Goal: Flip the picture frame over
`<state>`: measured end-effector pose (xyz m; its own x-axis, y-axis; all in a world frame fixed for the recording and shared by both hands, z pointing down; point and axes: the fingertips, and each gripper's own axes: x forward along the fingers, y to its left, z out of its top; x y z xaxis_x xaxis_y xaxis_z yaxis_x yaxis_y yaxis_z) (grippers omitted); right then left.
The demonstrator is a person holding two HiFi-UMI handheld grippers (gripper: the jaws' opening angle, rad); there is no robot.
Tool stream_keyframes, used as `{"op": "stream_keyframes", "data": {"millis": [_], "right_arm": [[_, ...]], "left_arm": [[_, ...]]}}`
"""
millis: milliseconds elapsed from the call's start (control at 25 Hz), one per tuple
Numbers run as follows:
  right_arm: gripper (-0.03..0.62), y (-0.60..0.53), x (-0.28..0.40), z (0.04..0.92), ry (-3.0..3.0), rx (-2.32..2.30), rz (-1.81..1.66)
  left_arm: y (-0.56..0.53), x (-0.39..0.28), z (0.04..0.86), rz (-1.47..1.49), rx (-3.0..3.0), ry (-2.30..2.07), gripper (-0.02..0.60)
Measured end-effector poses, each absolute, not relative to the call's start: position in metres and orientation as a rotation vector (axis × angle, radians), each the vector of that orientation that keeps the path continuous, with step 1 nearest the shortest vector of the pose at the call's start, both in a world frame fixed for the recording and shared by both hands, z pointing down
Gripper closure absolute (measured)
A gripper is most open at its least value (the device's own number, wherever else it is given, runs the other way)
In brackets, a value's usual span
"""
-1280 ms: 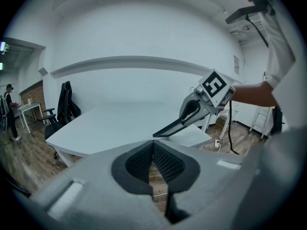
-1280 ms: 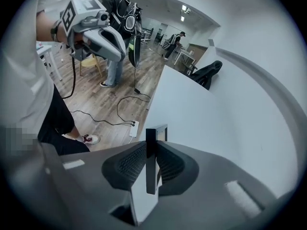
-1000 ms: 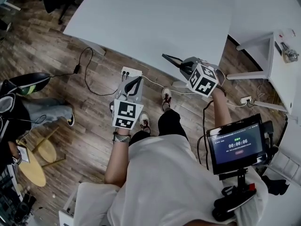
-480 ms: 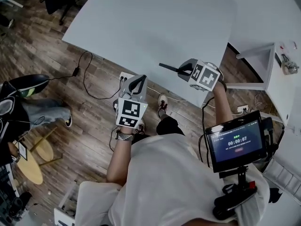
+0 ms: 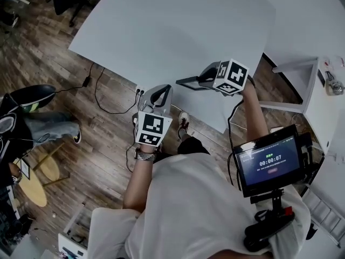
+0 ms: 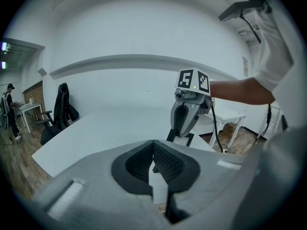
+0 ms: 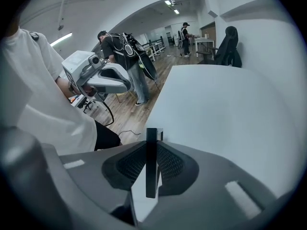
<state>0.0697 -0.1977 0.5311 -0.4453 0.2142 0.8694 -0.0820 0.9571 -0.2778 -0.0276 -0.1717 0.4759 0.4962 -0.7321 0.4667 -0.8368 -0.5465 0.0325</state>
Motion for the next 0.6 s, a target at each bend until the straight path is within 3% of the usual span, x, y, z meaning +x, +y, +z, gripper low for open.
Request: {"op": "stream_keyframes", "data": {"millis": [600], "right_arm": [[0.514, -0.311, 0.092, 0.599, -1.995, -0.204, 0.399]], "left_arm": [[-0.240, 0.006, 0.513, 0.670, 2.338, -1.375, 0.578]]}}
